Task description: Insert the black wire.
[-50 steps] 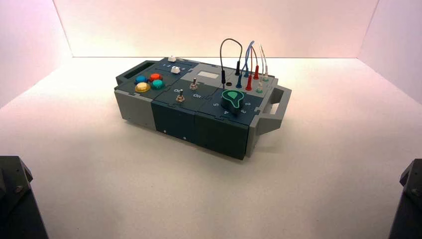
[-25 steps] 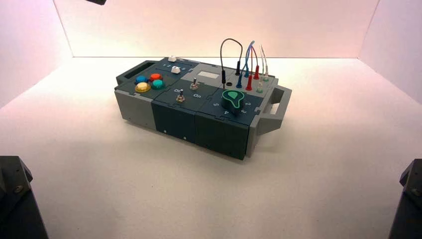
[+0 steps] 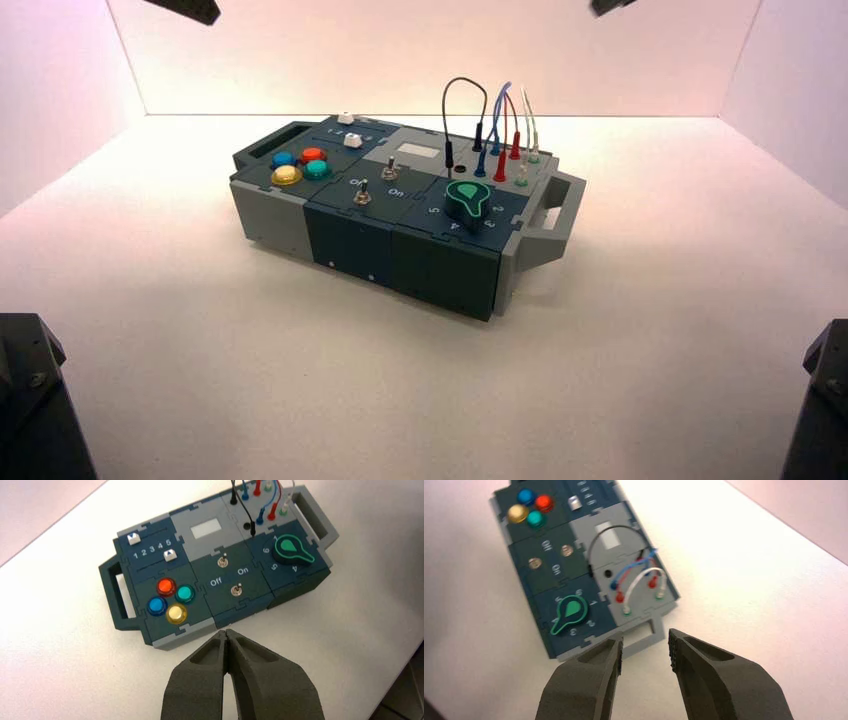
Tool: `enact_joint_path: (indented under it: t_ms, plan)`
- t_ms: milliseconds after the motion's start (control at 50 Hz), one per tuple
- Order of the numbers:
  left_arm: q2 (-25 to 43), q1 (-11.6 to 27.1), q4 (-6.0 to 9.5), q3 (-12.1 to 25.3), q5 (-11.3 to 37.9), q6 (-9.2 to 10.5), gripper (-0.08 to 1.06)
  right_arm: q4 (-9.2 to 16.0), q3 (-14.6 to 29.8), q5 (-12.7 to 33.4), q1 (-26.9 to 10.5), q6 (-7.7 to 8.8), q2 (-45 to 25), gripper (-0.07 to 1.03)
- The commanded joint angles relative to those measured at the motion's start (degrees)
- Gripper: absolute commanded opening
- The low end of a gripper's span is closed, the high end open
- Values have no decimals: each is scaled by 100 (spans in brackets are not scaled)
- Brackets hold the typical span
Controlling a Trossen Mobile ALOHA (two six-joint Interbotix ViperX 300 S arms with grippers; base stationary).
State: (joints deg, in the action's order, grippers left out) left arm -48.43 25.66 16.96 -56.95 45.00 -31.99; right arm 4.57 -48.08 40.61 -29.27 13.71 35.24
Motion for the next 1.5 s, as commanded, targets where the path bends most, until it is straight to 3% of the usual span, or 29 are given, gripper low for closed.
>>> enact_joint_path:
  t_ms: [20,280,560,1500]
  plan:
    - [158,18,9,220,-9,-79,-3,9,255,-35,-62,35,-202,49]
    - [527,18,9,431,53,-105,-3,18,457,-35,-431,70,-773,54]
    - [589,18,18,413,97,-105,-3,9,694,-114,-773,79,-1406,54]
    - [580,18,9,369,123,-105,-3,26,1310,-589,-1055,70,-2839,54]
